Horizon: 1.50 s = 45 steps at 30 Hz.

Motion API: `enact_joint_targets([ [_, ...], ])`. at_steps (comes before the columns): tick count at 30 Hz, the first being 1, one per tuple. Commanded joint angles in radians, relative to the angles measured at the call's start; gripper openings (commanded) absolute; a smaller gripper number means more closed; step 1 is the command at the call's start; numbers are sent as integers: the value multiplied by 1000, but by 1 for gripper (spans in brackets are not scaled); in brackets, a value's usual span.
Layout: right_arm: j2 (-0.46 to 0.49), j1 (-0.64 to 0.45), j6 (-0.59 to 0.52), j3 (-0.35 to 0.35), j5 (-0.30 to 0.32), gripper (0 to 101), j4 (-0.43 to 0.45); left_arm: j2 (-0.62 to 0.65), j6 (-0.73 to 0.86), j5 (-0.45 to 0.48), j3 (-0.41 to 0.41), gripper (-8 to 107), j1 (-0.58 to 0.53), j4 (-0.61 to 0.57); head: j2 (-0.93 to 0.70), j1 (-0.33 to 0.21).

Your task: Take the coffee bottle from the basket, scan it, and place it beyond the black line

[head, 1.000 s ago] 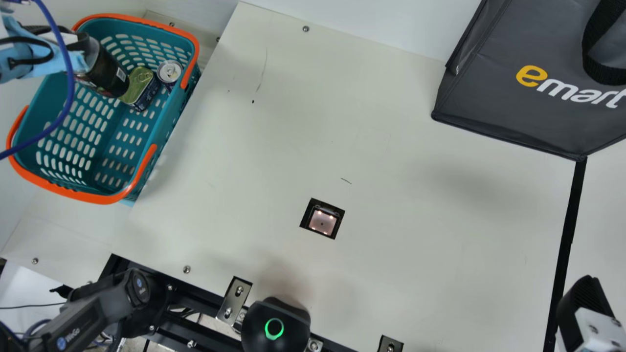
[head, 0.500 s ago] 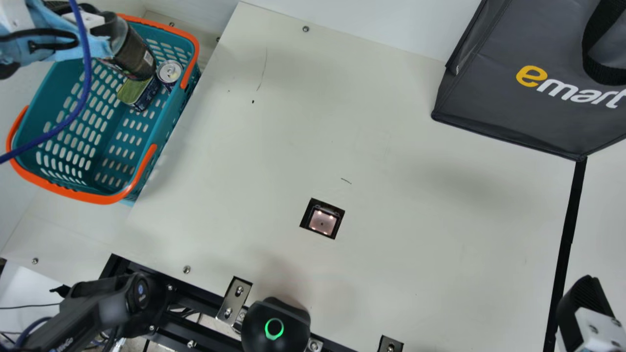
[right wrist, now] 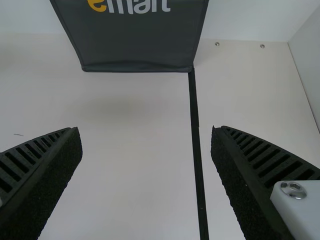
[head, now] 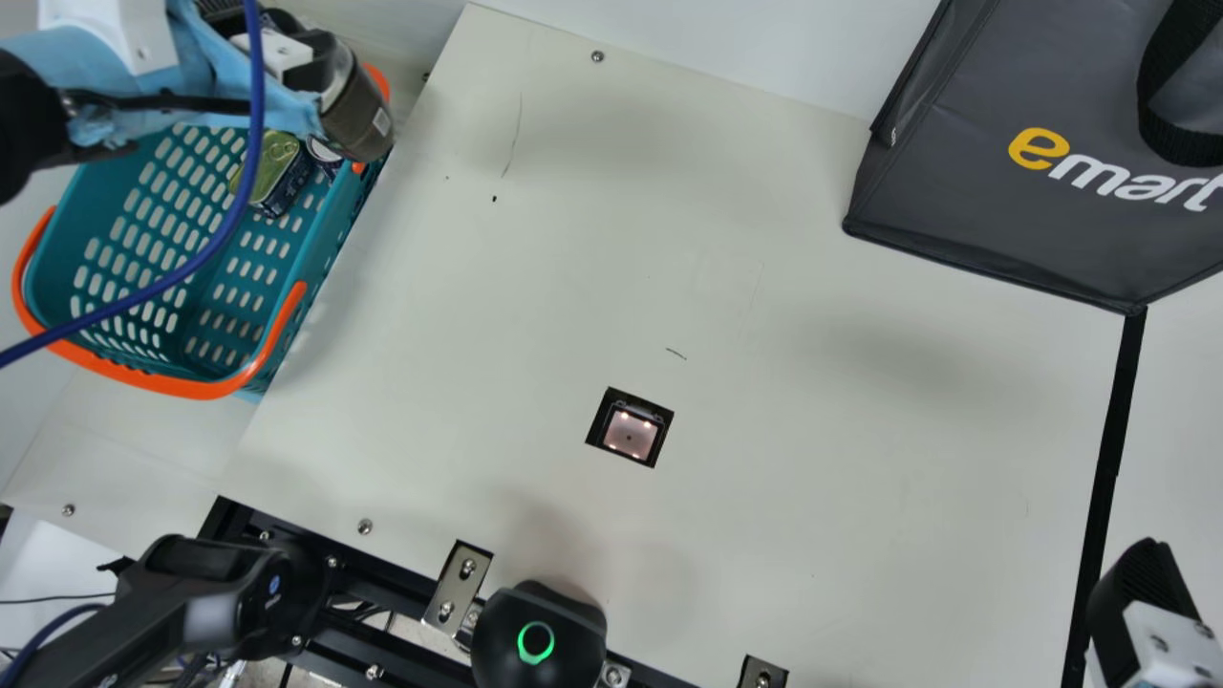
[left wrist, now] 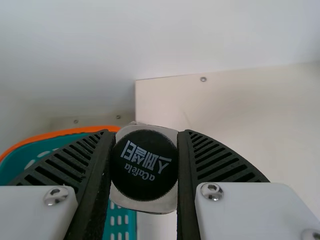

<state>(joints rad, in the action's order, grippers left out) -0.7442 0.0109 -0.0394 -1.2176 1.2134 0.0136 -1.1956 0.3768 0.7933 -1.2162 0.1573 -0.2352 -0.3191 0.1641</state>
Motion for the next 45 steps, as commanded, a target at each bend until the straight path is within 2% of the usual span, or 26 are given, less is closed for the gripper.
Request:
enact_joint_targets([
  [1,0,0,0,0,0,91,0,0,-37,-7,3,10,-63,24,-2,-26],
  [11,0,0,0,0,0,91,0,-7,-154,-35,26,10,-272,88,-2,-26],
  [20,0,0,0,0,0,91,0,-20,-184,-55,48,10,-408,87,-2,-26],
  [45,0,0,0,0,0,91,0,-64,-95,-80,144,10,-560,-38,-2,-26],
])
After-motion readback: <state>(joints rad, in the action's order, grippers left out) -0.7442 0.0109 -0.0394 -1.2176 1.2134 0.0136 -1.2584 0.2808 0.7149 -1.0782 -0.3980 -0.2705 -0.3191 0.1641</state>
